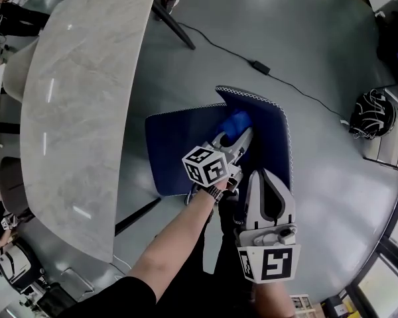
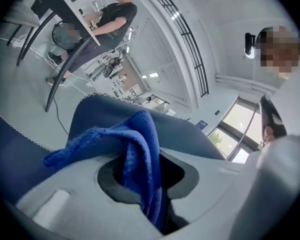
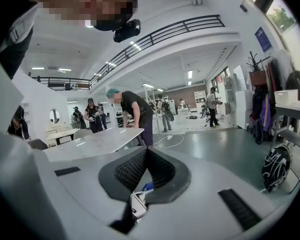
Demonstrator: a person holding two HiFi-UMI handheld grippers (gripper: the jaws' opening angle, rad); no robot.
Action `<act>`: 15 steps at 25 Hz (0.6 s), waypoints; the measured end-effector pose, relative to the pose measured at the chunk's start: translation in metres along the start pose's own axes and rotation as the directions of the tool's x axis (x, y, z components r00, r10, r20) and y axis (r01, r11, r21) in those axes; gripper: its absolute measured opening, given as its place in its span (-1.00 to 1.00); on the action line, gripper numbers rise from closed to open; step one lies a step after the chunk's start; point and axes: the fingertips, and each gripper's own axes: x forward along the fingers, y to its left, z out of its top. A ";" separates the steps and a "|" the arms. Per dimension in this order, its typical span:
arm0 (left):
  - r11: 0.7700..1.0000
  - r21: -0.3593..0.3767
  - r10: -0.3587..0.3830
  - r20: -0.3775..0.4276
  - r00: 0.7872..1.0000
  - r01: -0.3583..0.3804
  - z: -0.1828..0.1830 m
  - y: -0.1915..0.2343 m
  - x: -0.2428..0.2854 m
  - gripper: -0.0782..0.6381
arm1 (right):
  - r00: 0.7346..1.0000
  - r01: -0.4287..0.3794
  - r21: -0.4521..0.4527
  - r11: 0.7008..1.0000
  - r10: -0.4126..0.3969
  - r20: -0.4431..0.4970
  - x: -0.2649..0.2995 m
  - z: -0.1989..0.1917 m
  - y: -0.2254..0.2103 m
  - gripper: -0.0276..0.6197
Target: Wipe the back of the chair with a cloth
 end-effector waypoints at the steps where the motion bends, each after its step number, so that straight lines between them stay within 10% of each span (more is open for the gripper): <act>1: 1.000 -0.003 -0.010 0.003 1.000 0.010 0.003 -0.008 0.000 -0.60 | 1.000 0.001 0.001 1.000 -0.001 0.002 -0.002 0.003 0.000 -0.88; 15: 0.985 0.037 -0.168 0.019 0.986 0.167 0.028 -0.088 -0.015 -0.60 | 0.999 0.016 0.023 1.000 -0.017 0.037 -0.020 0.025 -0.001 -0.88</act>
